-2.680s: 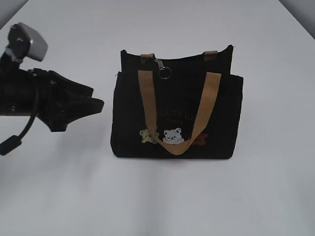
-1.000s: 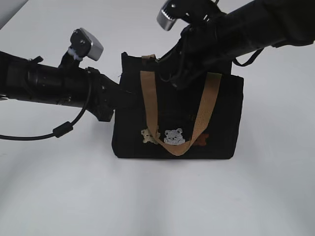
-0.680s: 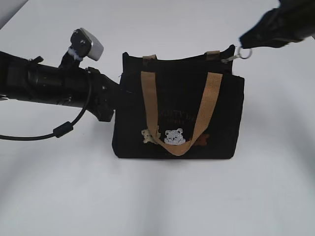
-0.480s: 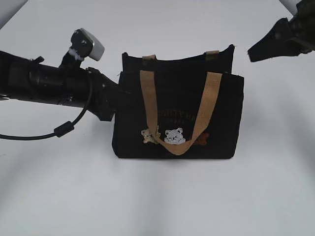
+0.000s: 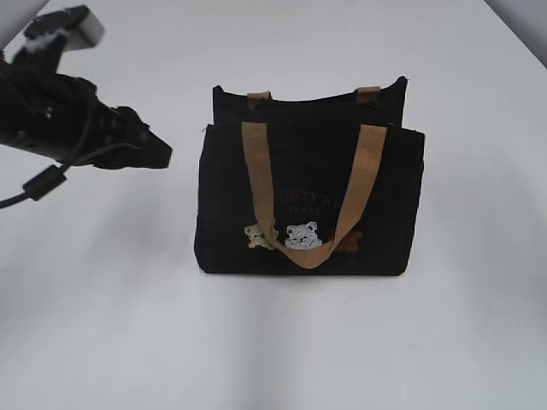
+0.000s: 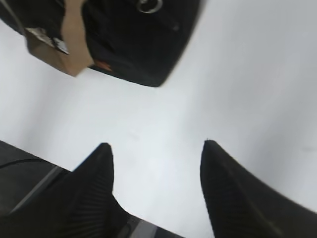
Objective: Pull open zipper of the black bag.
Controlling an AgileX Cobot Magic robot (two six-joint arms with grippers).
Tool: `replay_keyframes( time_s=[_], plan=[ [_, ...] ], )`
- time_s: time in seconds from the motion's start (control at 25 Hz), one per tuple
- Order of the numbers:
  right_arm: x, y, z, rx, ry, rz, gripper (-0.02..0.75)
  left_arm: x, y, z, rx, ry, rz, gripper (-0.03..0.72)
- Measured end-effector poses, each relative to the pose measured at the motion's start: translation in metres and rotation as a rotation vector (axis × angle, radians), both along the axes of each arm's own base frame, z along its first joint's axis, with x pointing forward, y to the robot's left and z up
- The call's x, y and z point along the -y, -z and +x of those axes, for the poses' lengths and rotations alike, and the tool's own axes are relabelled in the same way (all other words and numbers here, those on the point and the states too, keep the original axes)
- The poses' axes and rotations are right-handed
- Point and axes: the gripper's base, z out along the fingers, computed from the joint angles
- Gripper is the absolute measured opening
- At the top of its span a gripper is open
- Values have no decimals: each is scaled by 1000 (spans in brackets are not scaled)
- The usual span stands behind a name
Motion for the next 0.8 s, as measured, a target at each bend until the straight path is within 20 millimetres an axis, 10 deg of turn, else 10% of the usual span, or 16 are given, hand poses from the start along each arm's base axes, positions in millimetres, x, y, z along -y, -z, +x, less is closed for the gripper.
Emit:
replay_keyframes(
  time_s=[0.4, 0.8],
  plan=[
    [12, 14, -145, 203, 188, -77, 362, -45, -82, -92, -18, -185, 18, 265],
    [17, 73, -220, 391, 239, -118, 358, -113, -69, -235, 215, -279, 92, 249]
  ],
)
